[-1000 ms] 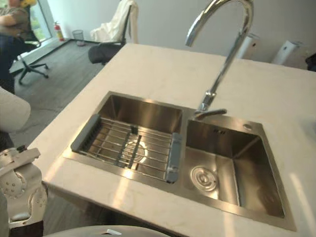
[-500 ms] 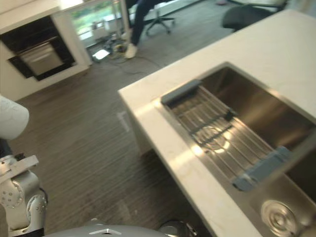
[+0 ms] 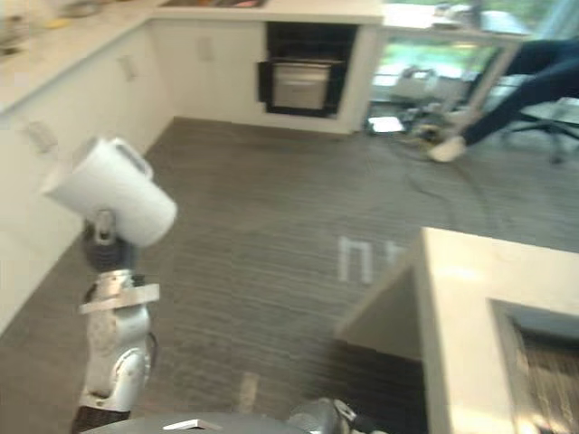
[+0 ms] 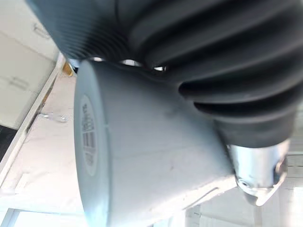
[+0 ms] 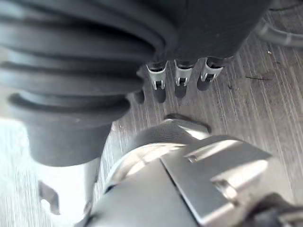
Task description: Walk over to the sink, pick up the cup, carry it to the dishwasher, place the cup inside the dishwasher, then close the dishwasher door
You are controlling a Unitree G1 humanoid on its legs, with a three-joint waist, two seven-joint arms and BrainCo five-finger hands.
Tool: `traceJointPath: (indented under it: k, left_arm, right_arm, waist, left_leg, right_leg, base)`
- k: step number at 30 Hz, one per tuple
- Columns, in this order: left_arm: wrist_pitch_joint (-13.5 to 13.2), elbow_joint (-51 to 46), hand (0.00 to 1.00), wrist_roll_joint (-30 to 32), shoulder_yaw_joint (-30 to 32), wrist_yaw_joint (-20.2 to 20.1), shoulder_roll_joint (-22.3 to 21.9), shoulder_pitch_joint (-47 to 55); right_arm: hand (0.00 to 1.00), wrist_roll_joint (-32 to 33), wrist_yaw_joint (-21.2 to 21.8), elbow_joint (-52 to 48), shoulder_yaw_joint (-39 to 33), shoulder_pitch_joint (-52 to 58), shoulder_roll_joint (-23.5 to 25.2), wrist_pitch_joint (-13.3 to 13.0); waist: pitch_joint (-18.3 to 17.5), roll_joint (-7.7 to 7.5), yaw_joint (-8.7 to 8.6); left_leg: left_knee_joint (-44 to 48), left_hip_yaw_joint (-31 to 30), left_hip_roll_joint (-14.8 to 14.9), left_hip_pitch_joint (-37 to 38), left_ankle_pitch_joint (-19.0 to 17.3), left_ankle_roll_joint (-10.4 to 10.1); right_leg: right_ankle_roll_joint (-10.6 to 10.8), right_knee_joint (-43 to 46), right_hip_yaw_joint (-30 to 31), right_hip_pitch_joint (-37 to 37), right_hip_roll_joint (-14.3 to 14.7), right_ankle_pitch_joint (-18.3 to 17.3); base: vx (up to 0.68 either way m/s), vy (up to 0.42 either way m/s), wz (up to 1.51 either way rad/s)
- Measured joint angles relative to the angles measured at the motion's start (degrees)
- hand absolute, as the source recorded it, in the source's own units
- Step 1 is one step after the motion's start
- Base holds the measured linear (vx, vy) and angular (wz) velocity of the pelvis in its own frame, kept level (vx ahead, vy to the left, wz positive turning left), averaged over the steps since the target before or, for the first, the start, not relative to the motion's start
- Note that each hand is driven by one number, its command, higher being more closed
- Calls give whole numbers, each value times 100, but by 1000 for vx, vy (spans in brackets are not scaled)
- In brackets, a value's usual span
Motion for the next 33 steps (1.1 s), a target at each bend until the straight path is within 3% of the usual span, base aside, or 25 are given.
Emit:
traceJointPath:
  k: [1, 3, 4, 7, 10, 11, 13, 15, 16, 17, 18, 19, 20, 21, 22, 23, 24, 25, 26, 27, 28, 29, 30, 31, 33]
  left_arm:
    - [-75, 195, 100, -16, -34, -13, 43, -81]
    - [-53, 402, 100, -115, -80, -33, 96, -258]
    - [-40, 534, 100, -161, -149, -48, 228, -258]
    - [157, 697, 100, -225, -263, -209, 317, -207]
    - [305, 513, 100, -224, -554, -308, 426, -225]
    - [395, 333, 100, -220, -668, -371, 475, -224]
    - [413, 166, 100, -214, -654, -377, 523, -224]
    - [436, 40, 100, -213, -553, -361, 664, -211]
    - [449, -7, 100, -212, -527, -362, 667, -224]
    - [480, -34, 100, -213, -558, -357, 545, -159]
    - [666, -118, 100, -211, -628, -373, 447, 30]
    - [711, -142, 100, -209, -639, -383, 429, 126]
    - [770, -147, 100, -208, -621, -414, 383, 270]
    - [784, -145, 100, -209, -589, -443, 383, 305]
    - [784, -131, 100, -209, -469, -546, 414, 343]
    - [784, -63, 100, -210, -368, -662, 401, 343]
    - [783, -37, 100, -214, -336, -703, 400, 354]
    - [782, -27, 100, -215, -263, -785, 419, 421]
    - [782, -39, 100, -217, -177, -864, 401, 502]
    - [783, -56, 100, -216, -148, -870, 401, 533]
    - [784, -113, 100, -216, -119, -872, 407, 607]
    - [783, -156, 100, -216, -114, -875, 408, 716]
    - [783, -154, 100, -216, -113, -874, 407, 767]
    - [782, -140, 100, -216, -71, -871, 386, 899]
    - [779, 8, 100, -215, 48, -872, 352, 893]
  right_arm:
    - [0, 206, 9, 64, 50, -23, 215, -29]
    - [0, 357, 96, 210, 142, -25, 339, -61]
    - [0, 433, 118, 371, 252, -96, 393, -65]
    - [0, 520, 159, 480, 414, -245, 269, -20]
    - [0, 600, 170, 426, 410, -247, 271, 84]
    - [0, 734, 180, 423, 457, -214, 265, 108]
    - [0, 840, 198, 425, 582, -221, 232, 100]
    - [0, 969, 205, 432, 699, -188, 356, 79]
    - [0, 988, 213, 417, 720, -131, 368, 92]
    - [0, 987, 212, 356, 721, -145, 204, 35]
    - [0, 981, 160, 163, 725, -161, 62, 42]
    - [0, 984, 146, 142, 717, -150, 64, 32]
    - [0, 984, 146, 141, 656, -107, 97, 21]
    - [0, 984, 142, 146, 644, -94, 103, 15]
    - [0, 983, 138, 199, 702, -124, 105, -24]
    - [0, 983, 137, 201, 723, -144, 37, -62]
    - [0, 984, 140, 202, 733, -164, 7, -107]
    - [0, 983, 149, 213, 764, -264, -18, -153]
    - [0, 984, 169, 225, 793, -407, -17, -222]
    - [0, 982, 197, 236, 794, -486, -5, -259]
    - [0, 982, 241, 266, 801, -620, 46, -344]
    - [0, 983, 264, 314, 803, -700, 119, -408]
    - [0, 982, 264, 341, 808, -712, 131, -429]
    - [0, 979, 264, 443, 852, -763, 269, -480]
    - [0, 936, 344, 465, 899, -766, 344, -483]
  waist:
    - [5, 111, -39]
    - [53, -219, -35]
    - [95, -409, 49]
    - [93, -299, 111]
    - [161, -247, 45]
    - [183, -254, 43]
    - [190, -266, 29]
    - [55, -529, 47]
    - [56, -610, 52]
    - [161, -261, 42]
    - [204, 28, -16]
    - [203, 55, -41]
    - [209, 53, -39]
    - [215, 57, -33]
    - [270, -62, 37]
    - [306, -13, 111]
    - [316, 8, 135]
    - [320, 29, 188]
    - [319, 26, 259]
    - [317, 29, 295]
    - [312, 36, 338]
    - [308, 32, 409]
    - [297, 15, 451]
    - [232, -83, 525]
    - [265, -132, 445]
  left_leg:
    - [152, -490, 188, -273, 11, 12]
    - [258, -996, 85, -473, 42, -10]
    - [261, -1245, -58, -479, 15, -47]
    - [318, -1380, 125, -553, -6, -105]
    - [1004, -1703, 327, -885, -440, -11]
    - [1337, -1868, 400, -993, -654, -45]
    - [1634, -2037, 413, -1147, -827, -178]
    - [1810, -2183, 358, -1248, -941, -249]
    - [2588, -2278, 383, -1412, -1123, -164]
    - [4216, -2506, 607, -1750, -1309, -172]
    - [5363, -2597, 773, -2087, -989, 236]
    - [5592, -2538, 800, -2191, -745, 440]
    - [5924, -2544, 828, -2330, -131, 692]
    - [6101, -2602, 825, -2436, 297, 698]
    - [6476, -2668, 755, -2695, 781, 655]
    - [6565, -2613, 445, -2857, -133, 679]
    - [6454, -2502, 277, -2908, -449, 698]
    - [5804, -2243, -45, -2950, -896, 714]
    - [4712, -2065, -361, -2962, -1003, 693]
    - [4035, -2103, -514, -2971, -930, 660]
    - [2627, -2336, -733, -2980, -552, 566]
    - [1716, -2615, -802, -2988, 180, 477]
    - [1690, -2623, -795, -2978, 412, 365]
    - [1967, -2539, -895, -2980, 620, 470]
    - [3110, -2523, -907, -3372, -158, 664]
  right_leg:
    - [850, -531, 1438, 133, 794, -883]
    - [834, -1251, 2259, 486, 1426, -922]
    - [986, -1461, 2268, 690, 1411, -998]
    - [951, -1394, 2457, 711, 1623, -928]
    - [852, -894, 2875, 620, 1861, -984]
    - [705, -373, 3020, 437, 1967, -1115]
    - [735, -105, 3038, 355, 1976, -1326]
    - [649, -264, 2938, 370, 2020, -1846]
    - [606, -311, 2882, 382, 2083, -2008]
    - [539, -178, 2745, 449, 2289, -2071]
    - [533, 90, 2701, 502, 2500, -2309]
    - [512, 107, 2696, 557, 2533, -2357]
    - [454, -52, 2779, 785, 2569, -2352]
    - [394, -197, 2819, 923, 2609, -2319]
    - [294, -451, 2942, 1199, 2596, -2237]
    - [273, -626, 3022, 1448, 2528, -2220]
    - [270, -706, 3046, 1525, 2474, -2218]
    - [271, -868, 3138, 1685, 2368, -2219]
    - [275, -1019, 3267, 1774, 2277, -2222]
    - [284, -1090, 3354, 1799, 2252, -2226]
    - [320, -1257, 3497, 1882, 2238, -2236]
    - [389, -1353, 3707, 1973, 2235, -2312]
    - [373, -1384, 3799, 2000, 2219, -2333]
    - [343, -1471, 4123, 2050, 2143, -2454]
    - [489, -1250, 4309, 2066, 2121, -2351]
  base:
    - [-4, -47, 157]
    - [-27, -100, 158]
    - [6, -75, 114]
    - [11, -12, 31]
    - [-53, 8, 20]
    - [-101, 36, 26]
    - [-94, -6, 24]
    - [-56, -140, 33]
    - [-29, -157, 18]
    - [15, -36, 1]
    - [10, -35, -3]
    - [142, -72, -5]
    - [161, -131, -5]
    - [178, -121, -17]
    - [164, -40, -22]
    - [172, -20, -28]
    - [248, 33, -33]
    - [252, 55, -49]
    - [266, 80, -59]
    - [294, 108, -69]
    - [340, 169, -76]
    - [371, 198, -74]
    - [418, 237, -88]
    - [429, 204, -63]
    - [455, 208, -31]
